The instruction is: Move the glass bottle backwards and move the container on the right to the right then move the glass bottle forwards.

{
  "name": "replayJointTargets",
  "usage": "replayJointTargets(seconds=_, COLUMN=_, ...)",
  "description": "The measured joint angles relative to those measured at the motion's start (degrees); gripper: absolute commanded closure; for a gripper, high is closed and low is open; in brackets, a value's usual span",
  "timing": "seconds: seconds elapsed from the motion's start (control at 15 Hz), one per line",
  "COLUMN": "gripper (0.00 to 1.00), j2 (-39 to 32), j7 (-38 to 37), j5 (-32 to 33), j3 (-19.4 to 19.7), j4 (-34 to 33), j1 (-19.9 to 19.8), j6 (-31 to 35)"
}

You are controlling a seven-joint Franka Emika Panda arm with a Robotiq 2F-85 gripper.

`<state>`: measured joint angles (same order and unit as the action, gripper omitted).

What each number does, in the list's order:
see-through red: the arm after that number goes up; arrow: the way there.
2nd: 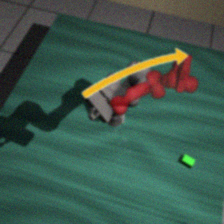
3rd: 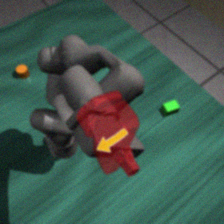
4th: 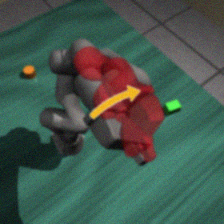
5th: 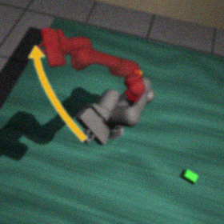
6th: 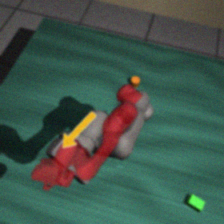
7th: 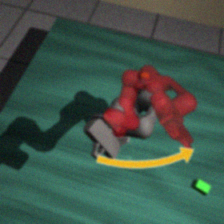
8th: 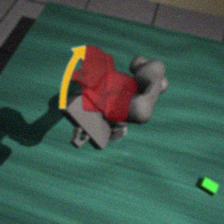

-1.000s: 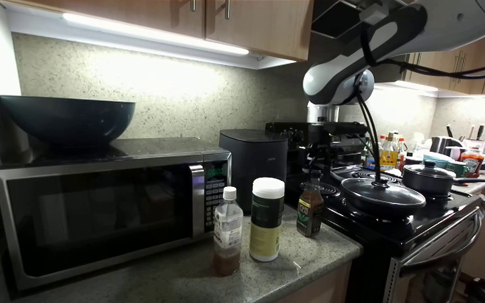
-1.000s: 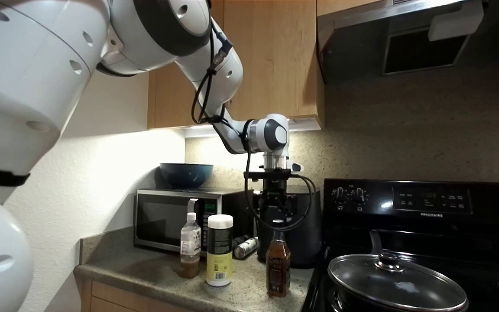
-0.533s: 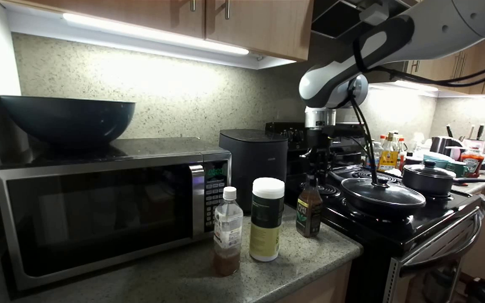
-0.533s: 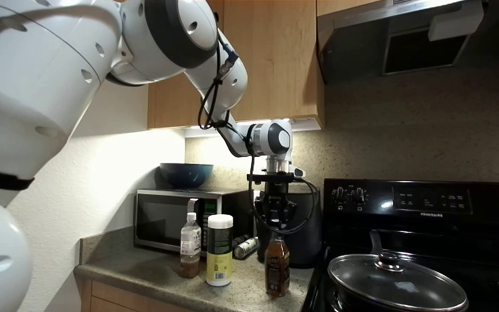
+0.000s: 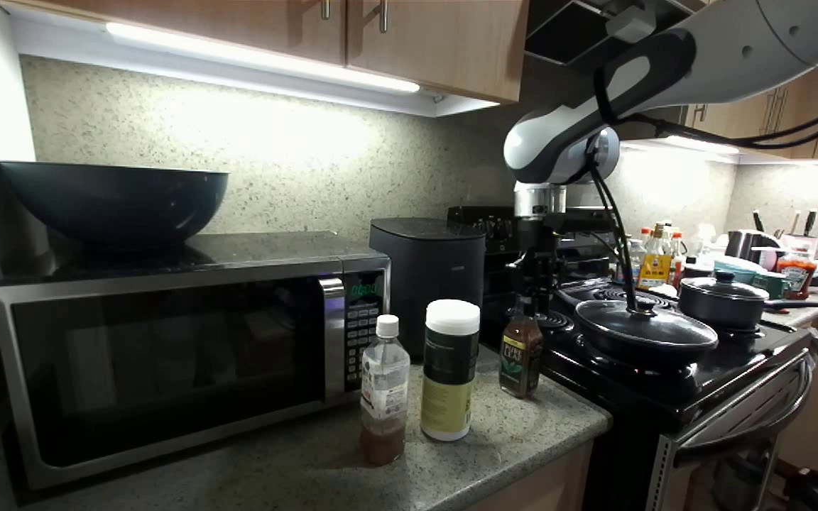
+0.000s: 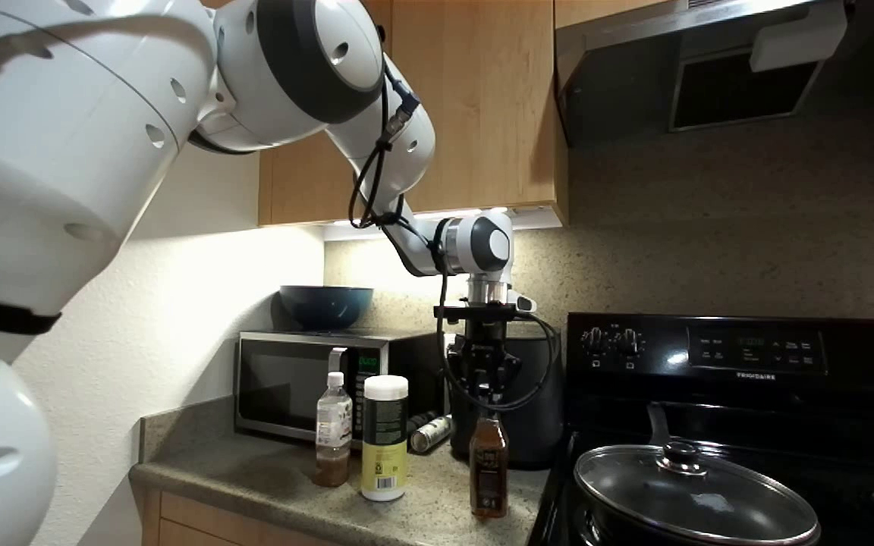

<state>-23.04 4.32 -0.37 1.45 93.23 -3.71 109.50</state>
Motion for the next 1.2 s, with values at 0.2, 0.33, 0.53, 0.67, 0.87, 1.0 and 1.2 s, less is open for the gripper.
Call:
replayJointTargets(seconds=0.2, gripper=0.13, j2=0.0, j7=0.0, j5=0.0, j3=0.0, j4=0.0, j1=0.1, j6=0.1)
replayJointTargets(seconds=0.33, gripper=0.02, j2=0.0, j7=0.0, j5=0.0, j3=0.0, j4=0.0, j1=0.2, j6=0.3)
replayJointTargets(seconds=0.53, gripper=0.0, j2=0.0, j7=0.0, j5=0.1, j3=0.0, j4=0.0, j1=0.2, j6=0.7)
replayJointTargets(seconds=0.67, gripper=0.0, j2=0.0, j7=0.0, j5=0.3, j3=0.0, j4=-0.2, j1=0.2, j6=0.7)
replayJointTargets(seconds=0.87, gripper=0.0, j2=-0.2, j7=0.0, j5=0.8, j3=0.0, j4=-0.8, j1=0.2, j6=0.7)
replayJointTargets(seconds=1.0, gripper=0.0, j2=-0.7, j7=0.1, j5=0.8, j3=0.0, j4=-1.6, j1=0.2, j6=0.6)
replayJointTargets(seconds=1.2, gripper=0.27, j2=-1.8, j7=0.5, j5=0.8, j3=0.0, j4=-3.1, j1=0.2, j6=0.4)
